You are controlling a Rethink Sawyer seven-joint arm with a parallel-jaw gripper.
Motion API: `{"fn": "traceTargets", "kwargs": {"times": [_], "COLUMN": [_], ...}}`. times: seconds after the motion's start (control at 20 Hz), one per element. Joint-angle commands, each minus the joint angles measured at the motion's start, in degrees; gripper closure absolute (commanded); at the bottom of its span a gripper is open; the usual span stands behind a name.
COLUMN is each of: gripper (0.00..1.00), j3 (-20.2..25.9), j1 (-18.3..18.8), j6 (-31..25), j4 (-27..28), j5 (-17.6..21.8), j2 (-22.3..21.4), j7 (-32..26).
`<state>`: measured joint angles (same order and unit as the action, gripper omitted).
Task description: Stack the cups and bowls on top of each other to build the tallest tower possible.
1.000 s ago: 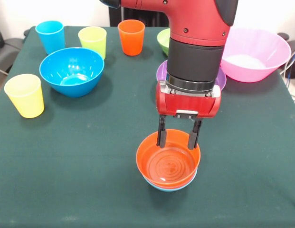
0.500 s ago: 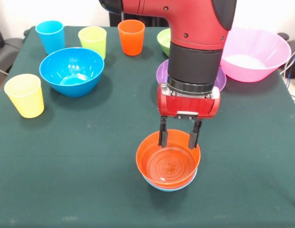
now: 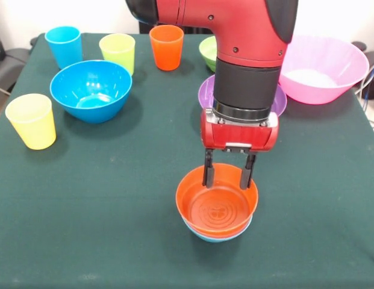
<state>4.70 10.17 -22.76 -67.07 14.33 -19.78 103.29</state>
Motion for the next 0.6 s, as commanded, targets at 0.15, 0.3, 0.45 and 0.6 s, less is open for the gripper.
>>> {"fn": "traceTargets", "kwargs": {"times": [0.15, 0.3, 0.45, 0.6], "gripper": [0.0, 0.0, 0.0, 0.0], "j3": [3.1, 3.3, 4.3, 4.5], "j1": [-0.6, -0.5, 0.3, 0.4], "j6": [2.7, 1.6, -1.6, -4.6], "j4": [-4.8, -4.6, -3.7, -3.4], "j5": [2.6, 2.6, 2.4, 2.0], "j2": [3.2, 2.7, 1.5, -0.3], "j7": [2.3, 1.3, -1.6, -3.3]}}
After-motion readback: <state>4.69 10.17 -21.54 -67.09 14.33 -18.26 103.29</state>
